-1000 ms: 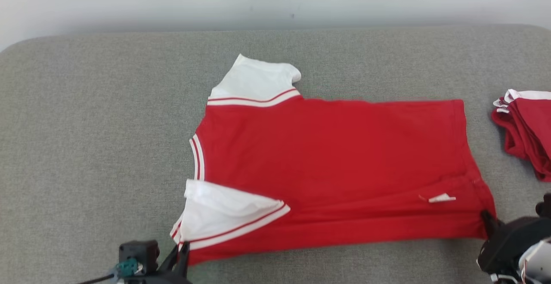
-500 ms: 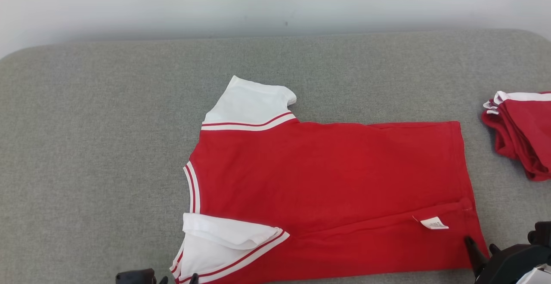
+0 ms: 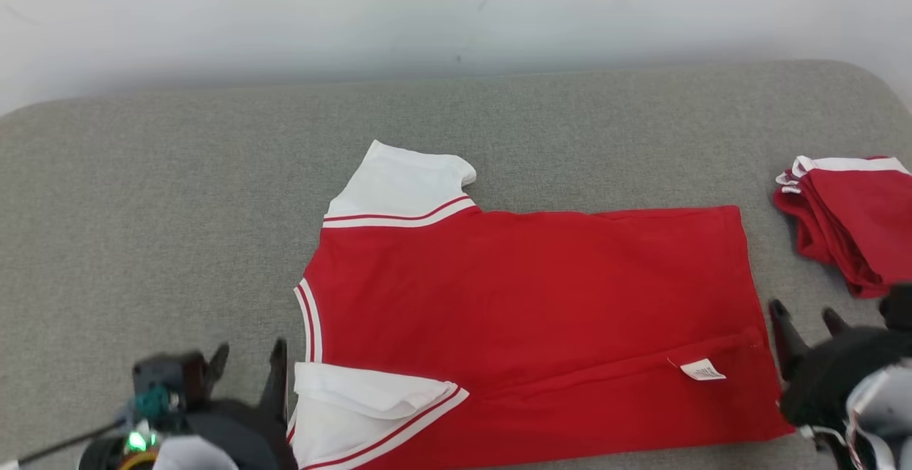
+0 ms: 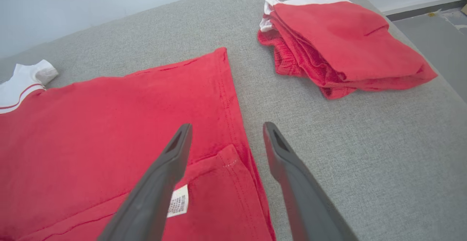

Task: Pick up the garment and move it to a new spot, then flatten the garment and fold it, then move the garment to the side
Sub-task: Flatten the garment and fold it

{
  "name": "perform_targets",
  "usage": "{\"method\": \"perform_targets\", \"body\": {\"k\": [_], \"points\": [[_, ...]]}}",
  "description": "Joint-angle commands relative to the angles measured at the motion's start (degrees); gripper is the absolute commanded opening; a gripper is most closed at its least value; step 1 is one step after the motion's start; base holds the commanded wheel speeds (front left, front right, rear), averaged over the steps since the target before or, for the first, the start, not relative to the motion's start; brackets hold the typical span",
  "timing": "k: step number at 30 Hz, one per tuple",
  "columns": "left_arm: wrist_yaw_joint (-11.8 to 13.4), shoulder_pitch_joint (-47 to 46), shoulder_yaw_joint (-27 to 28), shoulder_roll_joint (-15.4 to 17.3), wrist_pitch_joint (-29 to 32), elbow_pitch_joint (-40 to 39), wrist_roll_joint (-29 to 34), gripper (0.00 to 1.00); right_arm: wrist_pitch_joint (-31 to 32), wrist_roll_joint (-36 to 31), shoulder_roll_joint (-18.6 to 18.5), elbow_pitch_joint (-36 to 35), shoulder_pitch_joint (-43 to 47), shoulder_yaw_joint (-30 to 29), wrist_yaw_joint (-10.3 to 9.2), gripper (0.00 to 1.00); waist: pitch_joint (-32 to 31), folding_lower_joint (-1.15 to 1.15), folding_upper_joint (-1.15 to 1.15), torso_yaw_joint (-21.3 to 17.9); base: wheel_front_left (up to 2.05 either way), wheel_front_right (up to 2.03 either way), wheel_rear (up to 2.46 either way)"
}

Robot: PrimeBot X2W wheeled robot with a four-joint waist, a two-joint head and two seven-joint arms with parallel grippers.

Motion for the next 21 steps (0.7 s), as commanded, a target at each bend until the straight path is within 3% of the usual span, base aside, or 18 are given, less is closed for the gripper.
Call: {"method": "perform_targets", "body": {"k": [1,9,21], "points": [[-0.6,-2.1,0.4,-0.4,-0.4,0.7,-0.4,1.00,0.6,-0.8,0.1,-0.3,-1.4,1.2,-0.14,1.00,0.5,0.00,0.00,-0.4,0.00,0.00,0.00],[-4.3,-18.1,-0.2,-2.8,1.0,9.1,0.5,1.00,2.9,-2.5,-1.4,3.2,-13.9,6.1,-0.14,1.00,5.6,0.00,0.00,-1.9,0.00,0.00,0.00],[-11.8,-40.4,-1.6,-5.4,3.9,27.7,0.9,1.00,0.7,-3.4,-4.9,16.7,-32.9,13.3,-0.14,1.00,15.2,0.00,0.00,-6.2,0.00,0.00,0.00]]}}
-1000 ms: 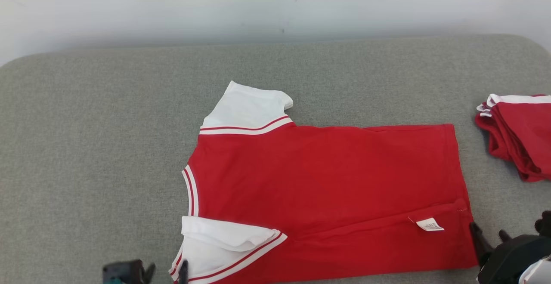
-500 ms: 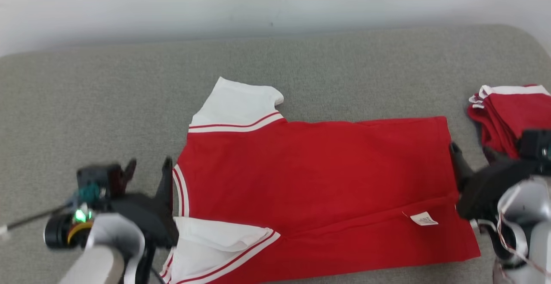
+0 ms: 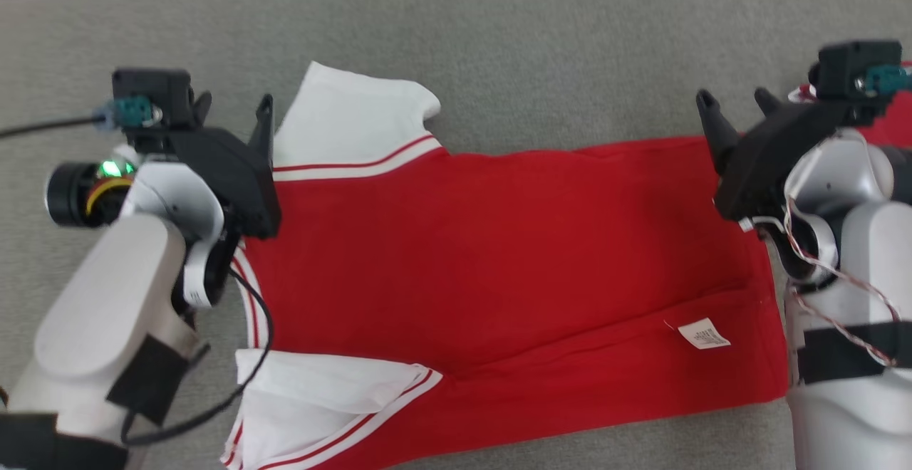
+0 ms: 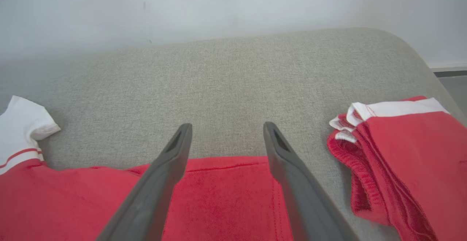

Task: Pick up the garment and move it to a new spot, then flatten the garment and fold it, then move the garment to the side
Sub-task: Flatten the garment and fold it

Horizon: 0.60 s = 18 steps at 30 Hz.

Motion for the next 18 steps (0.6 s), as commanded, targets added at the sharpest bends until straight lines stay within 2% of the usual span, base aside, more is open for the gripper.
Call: {"method": "perform_targets", "body": {"k": [1,7,13,18], "points": [[-0.7,-2.2,-0.3,0.0,0.6,2.0,0.2,1.00,-0.5,-0.5,-0.3,1.3,-2.0,1.0,-0.13,1.00,4.0,-0.01,-0.01,-3.0,0.00,0.00,0.00],[-3.0,-9.5,-1.0,0.1,2.4,9.4,0.7,1.00,-1.1,0.0,-0.5,5.9,-8.4,4.8,-0.13,1.00,8.0,-0.01,-0.01,-5.7,0.00,0.00,0.00],[-4.4,-14.8,-1.2,0.4,4.3,13.9,0.6,1.00,-2.5,1.2,-0.7,7.1,-11.4,7.2,-0.13,1.00,10.9,-0.01,-0.01,-7.2,0.00,0.00,0.00],[-4.2,-16.7,-2.1,0.7,6.5,16.0,1.1,1.00,-3.3,2.0,-1.2,7.6,-11.7,8.2,-0.13,1.00,11.5,-0.01,-0.01,-7.6,0.00,0.00,0.00]]}}
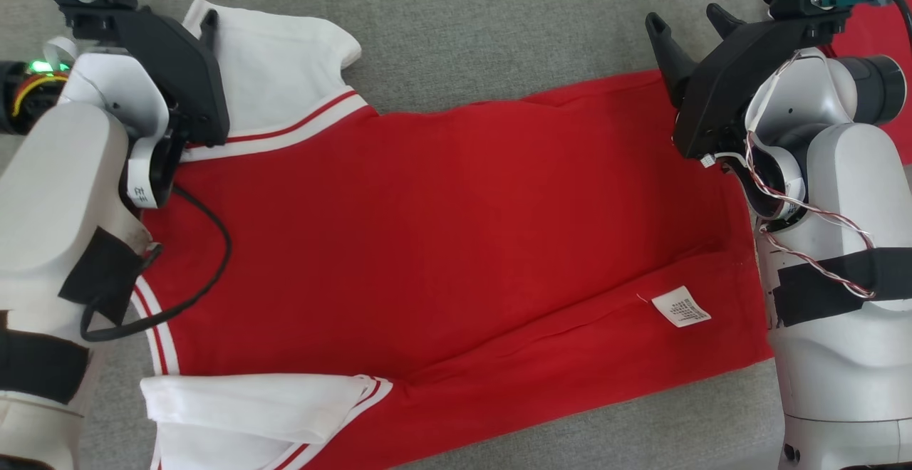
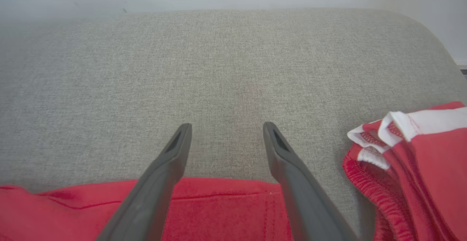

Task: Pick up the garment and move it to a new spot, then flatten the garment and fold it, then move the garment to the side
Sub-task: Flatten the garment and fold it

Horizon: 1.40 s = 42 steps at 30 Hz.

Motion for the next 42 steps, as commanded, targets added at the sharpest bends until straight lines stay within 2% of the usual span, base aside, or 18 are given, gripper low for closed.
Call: {"method": "perform_targets", "body": {"k": [1,5,6,7,8,9,13,22,29,34,42], "points": [[0.1,-0.5,-0.2,0.3,0.6,0.4,0.4,1.00,-0.3,0.3,-0.2,0.0,-0.3,0.2,-0.14,1.00,0.8,-0.01,-0.01,-0.8,0.00,0.00,0.00],[-0.4,-0.5,-1.0,0.8,3.2,1.7,0.0,1.00,-0.7,0.9,-0.5,0.6,-0.2,0.5,-0.14,1.00,0.7,-0.01,-0.01,-0.9,0.00,0.00,0.00],[-0.6,-0.3,-1.3,1.0,4.2,2.0,0.0,0.89,-0.7,0.9,-0.6,0.8,-0.2,0.6,-0.15,1.00,0.6,-0.01,-0.01,-0.9,0.00,0.00,0.00],[-0.9,-0.2,-1.6,1.1,5.2,2.3,-0.1,0.63,-0.7,0.9,-0.7,0.9,-0.2,0.6,-0.14,1.00,0.6,-0.01,-0.01,-1.0,0.00,0.00,0.00],[-1.1,-0.2,-1.6,1.1,5.7,2.2,-0.5,0.25,-0.6,0.9,-0.9,1.0,-0.3,0.7,-0.14,1.00,0.5,-0.01,-0.01,-1.0,0.00,0.00,0.00],[-1.4,-0.2,-1.8,1.2,6.4,2.2,-0.7,0.00,-0.3,0.7,-1.0,1.1,-0.4,0.7,-0.15,1.00,0.5,-0.01,-0.01,-1.0,0.00,0.00,0.00],[-2.0,-0.2,-1.9,1.7,8.2,1.4,-1.4,0.00,2.3,-0.4,-1.8,1.8,-0.5,1.3,-0.15,1.00,0.5,-0.01,-0.01,-1.0,0.00,0.00,0.00],[-1.3,-0.4,-2.2,2.8,9.3,-2.4,-1.3,0.00,10.5,-2.1,-4.0,1.2,0.0,-0.2,-0.15,1.00,1.1,-0.01,-0.01,-0.1,0.00,0.00,0.00],[-0.8,-0.2,-2.5,3.0,9.4,-4.6,-1.3,0.00,16.1,-2.7,-5.0,-5.9,1.9,-1.1,-0.14,1.00,1.3,-0.01,-0.01,0.5,0.00,0.00,0.00],[-0.3,0.0,-2.6,3.3,9.6,-5.9,-1.6,0.00,23.2,-2.3,-7.8,-11.9,4.8,-0.4,-0.14,1.00,1.4,-0.01,-0.01,0.7,0.00,0.00,0.00],[0.6,-0.2,-2.8,3.2,9.5,-7.0,-1.7,0.00,21.9,-1.9,-7.0,-8.6,3.3,1.8,-0.15,1.00,2.6,-0.01,-0.01,1.6,0.00,0.00,0.00]]}}
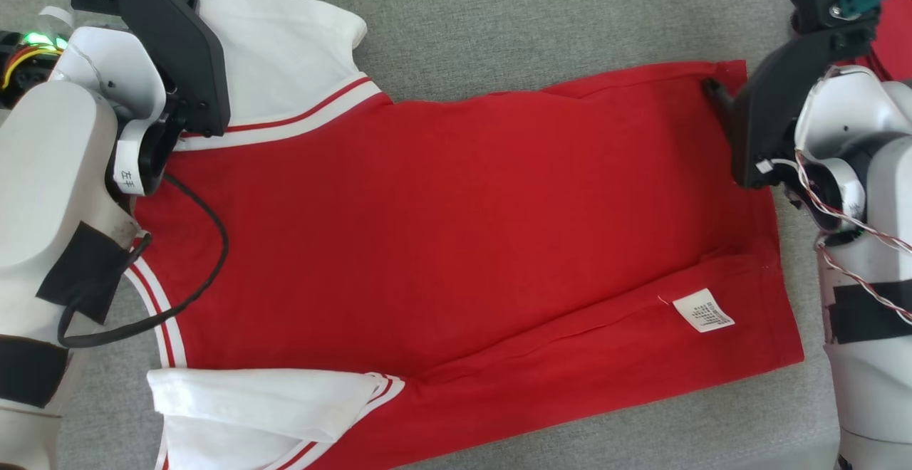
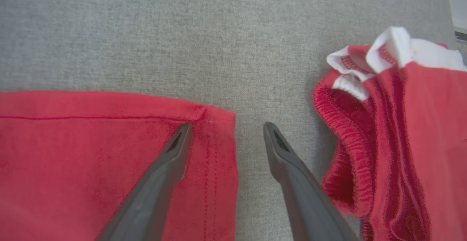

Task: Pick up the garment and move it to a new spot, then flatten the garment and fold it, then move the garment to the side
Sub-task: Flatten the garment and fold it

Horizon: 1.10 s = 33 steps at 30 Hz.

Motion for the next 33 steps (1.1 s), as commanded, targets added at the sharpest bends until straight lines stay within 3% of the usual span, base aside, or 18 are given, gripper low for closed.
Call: {"method": "perform_targets", "body": {"k": [1,6,8,9,14,20,28,33], "points": [[0.3,1.0,-0.2,0.2,0.2,0.3,-0.3,0.00,-0.3,0.4,0.6,0.6,-0.6,0.4,-0.15,1.00,0.3,0.00,0.00,0.2,0.00,0.00,0.00],[-0.3,0.7,-0.4,0.2,0.0,0.4,-0.9,0.00,-1.3,0.8,0.1,4.2,-2.4,2.8,-0.14,1.00,0.7,0.00,0.00,0.7,0.00,0.00,0.00],[-1.0,0.5,-0.2,0.1,-0.3,0.5,-1.2,0.00,-2.0,1.1,-0.4,5.5,-3.0,3.3,-0.14,0.24,0.8,0.00,0.00,0.8,0.00,0.00,0.00],[-1.1,0.4,-0.3,0.0,-0.6,0.5,-1.3,0.00,-2.3,1.4,-0.7,6.0,-3.3,3.5,-0.14,0.01,0.8,0.00,0.00,0.8,0.00,0.00,0.00],[-2.4,1.2,0.8,-1.1,-4.2,-1.6,-2.5,0.00,-4.3,2.8,-1.7,5.7,-2.9,3.8,-0.15,0.00,-0.5,0.00,0.00,1.3,0.00,0.00,0.00],[-5.2,5.6,3.1,-0.2,-8.9,-6.4,-5.8,0.00,-6.8,4.1,-2.2,2.6,1.2,2.8,-0.15,0.00,-4.5,0.00,0.00,2.5,0.00,0.00,0.00],[-5.1,17.7,6.5,0.3,-13.3,-18.2,-12.0,0.00,-12.4,3.1,-3.1,-1.7,9.4,-0.1,-0.15,0.00,-10.9,0.00,0.00,5.7,0.00,0.00,0.00],[-3.5,26.9,7.6,1.6,-15.6,-26.5,-13.1,0.00,-15.8,1.8,-2.8,-2.6,14.1,-2.3,-0.15,0.00,-14.6,0.00,0.00,6.9,0.00,0.00,0.00]]}}
